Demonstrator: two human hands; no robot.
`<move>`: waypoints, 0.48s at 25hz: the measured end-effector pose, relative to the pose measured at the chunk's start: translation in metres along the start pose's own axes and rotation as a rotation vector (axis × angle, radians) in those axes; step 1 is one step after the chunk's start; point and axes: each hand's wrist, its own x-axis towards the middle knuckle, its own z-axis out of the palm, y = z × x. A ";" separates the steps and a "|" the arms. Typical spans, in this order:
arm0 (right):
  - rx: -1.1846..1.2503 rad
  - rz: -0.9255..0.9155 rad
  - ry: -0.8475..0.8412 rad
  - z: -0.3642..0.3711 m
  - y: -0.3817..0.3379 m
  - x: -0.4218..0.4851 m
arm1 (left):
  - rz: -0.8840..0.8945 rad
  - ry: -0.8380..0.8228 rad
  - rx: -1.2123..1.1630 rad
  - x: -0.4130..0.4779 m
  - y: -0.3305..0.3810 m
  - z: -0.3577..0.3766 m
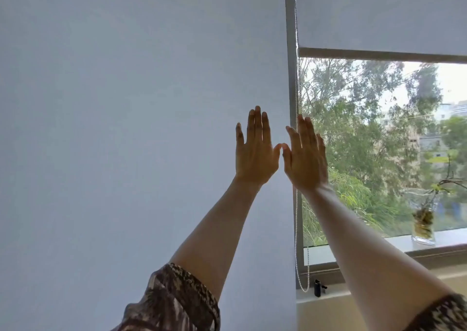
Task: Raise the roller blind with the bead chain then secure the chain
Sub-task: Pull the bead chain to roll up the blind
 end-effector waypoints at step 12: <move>0.003 0.078 -0.215 0.033 0.047 -0.091 | -0.014 -0.296 -0.146 -0.073 0.039 0.067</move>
